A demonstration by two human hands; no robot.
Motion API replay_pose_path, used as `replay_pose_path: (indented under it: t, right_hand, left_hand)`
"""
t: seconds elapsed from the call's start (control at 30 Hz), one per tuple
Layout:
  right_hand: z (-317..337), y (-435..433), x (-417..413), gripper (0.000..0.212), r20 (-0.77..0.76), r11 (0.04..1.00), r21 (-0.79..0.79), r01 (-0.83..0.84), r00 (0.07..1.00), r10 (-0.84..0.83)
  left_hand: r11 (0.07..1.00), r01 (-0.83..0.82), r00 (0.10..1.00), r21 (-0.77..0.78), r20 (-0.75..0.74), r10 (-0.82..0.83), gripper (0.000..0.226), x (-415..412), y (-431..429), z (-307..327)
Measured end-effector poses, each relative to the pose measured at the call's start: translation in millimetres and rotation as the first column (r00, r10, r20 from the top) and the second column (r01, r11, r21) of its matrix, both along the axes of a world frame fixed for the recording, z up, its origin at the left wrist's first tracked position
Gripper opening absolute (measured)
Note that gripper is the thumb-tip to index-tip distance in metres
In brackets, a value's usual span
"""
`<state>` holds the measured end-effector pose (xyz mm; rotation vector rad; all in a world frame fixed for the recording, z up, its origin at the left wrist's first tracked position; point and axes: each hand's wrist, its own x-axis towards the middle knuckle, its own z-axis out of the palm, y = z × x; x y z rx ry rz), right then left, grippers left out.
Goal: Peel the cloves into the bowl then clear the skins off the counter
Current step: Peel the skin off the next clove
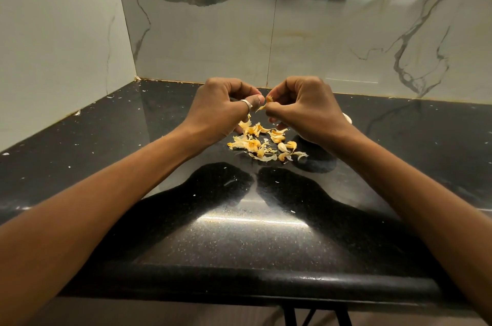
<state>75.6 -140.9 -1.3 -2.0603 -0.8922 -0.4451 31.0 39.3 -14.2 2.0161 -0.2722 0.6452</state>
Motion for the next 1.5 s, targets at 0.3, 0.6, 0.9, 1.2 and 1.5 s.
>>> replay_pose_path:
  t: [0.3, 0.6, 0.9, 1.2, 1.5]
  right_hand:
    - [-1.4, 3.5, -6.5, 0.008, 0.109, 0.998, -0.066, -0.006, 0.994, 0.013]
    - [-0.1, 1.5, -4.3, 0.006, 0.15, 0.998, -0.063, 0.026, 0.988, -0.017]
    - [-3.0, 4.0, -4.1, 0.007, 0.232, 0.991, -0.124, 0.052, 0.972, -0.022]
    - [-2.6, 3.3, -5.9, 0.01, 0.285, 0.984, -0.168, 0.061, 0.958, -0.011]
    - [-3.5, 2.4, -7.0, 0.007, 0.275, 0.985, -0.158, 0.062, 0.961, -0.016]
  left_hand:
    - [0.999, -0.002, 1.0, 0.039, -0.01, 0.003, 0.006, -0.5, -0.7, -2.6]
    - [0.991, -0.023, 0.998, 0.128, 0.064, 0.015, 0.013, 0.5, -3.3, -4.3]
    - [0.985, -0.038, 0.997, 0.17, 0.073, 0.026, 0.01, -1.3, -2.8, -4.5]
    - [0.984, 0.003, 0.999, 0.178, 0.042, -0.011, 0.012, -1.1, -1.5, -3.4]
    - [0.993, 0.002, 1.0, 0.117, 0.009, -0.003, 0.011, -1.2, -3.4, -5.8]
